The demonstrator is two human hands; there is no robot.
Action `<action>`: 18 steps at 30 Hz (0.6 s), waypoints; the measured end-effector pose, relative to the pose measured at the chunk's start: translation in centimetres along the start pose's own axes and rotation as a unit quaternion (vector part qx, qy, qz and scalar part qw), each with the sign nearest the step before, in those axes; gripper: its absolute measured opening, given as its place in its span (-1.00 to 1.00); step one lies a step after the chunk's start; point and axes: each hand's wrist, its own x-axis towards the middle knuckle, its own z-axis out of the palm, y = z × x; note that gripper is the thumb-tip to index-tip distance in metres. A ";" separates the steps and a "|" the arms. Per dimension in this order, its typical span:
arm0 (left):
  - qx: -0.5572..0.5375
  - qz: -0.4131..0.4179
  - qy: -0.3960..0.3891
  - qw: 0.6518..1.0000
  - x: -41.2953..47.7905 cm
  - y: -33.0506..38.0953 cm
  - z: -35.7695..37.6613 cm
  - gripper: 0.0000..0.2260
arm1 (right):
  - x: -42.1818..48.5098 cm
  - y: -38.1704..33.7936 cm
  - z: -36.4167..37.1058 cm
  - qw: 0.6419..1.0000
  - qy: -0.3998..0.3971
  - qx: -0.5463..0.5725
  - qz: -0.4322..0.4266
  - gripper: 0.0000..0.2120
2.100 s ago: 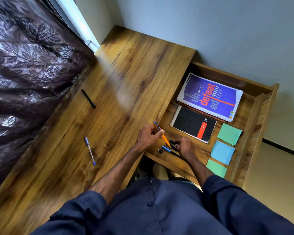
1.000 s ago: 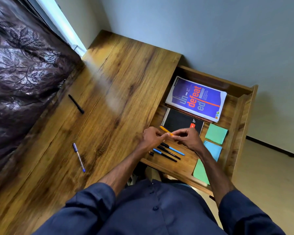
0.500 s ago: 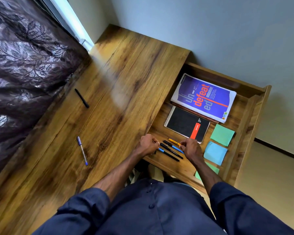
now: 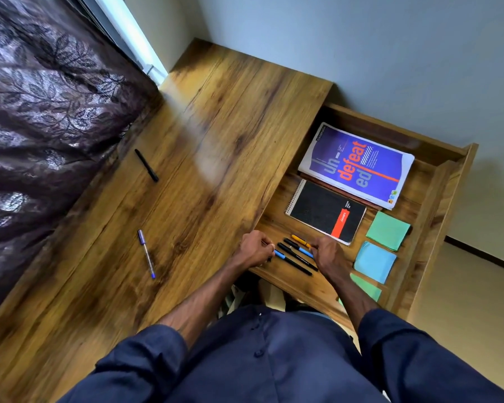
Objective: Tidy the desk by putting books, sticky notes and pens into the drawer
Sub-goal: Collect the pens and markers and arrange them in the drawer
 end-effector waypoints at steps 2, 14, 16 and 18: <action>-0.006 0.003 0.003 1.000 -0.2 0.1 -0.1 -0.83 | -0.3 0.0 0.2 1.000 0.007 -0.001 0.001 -0.80; -0.028 0.059 0.047 0.997 -1.3 0.6 -1.8 -0.84 | -1.3 -4.3 -0.1 0.973 0.167 0.118 -0.109 -0.77; -0.029 0.072 0.066 0.995 -1.7 0.3 -2.9 -0.84 | -1.5 -6.3 -0.5 0.955 0.192 0.153 -0.164 -0.80; -0.038 0.077 0.094 0.992 -2.1 -0.4 -4.1 -0.84 | -1.8 -8.5 -0.8 0.940 0.202 0.168 -0.218 -0.83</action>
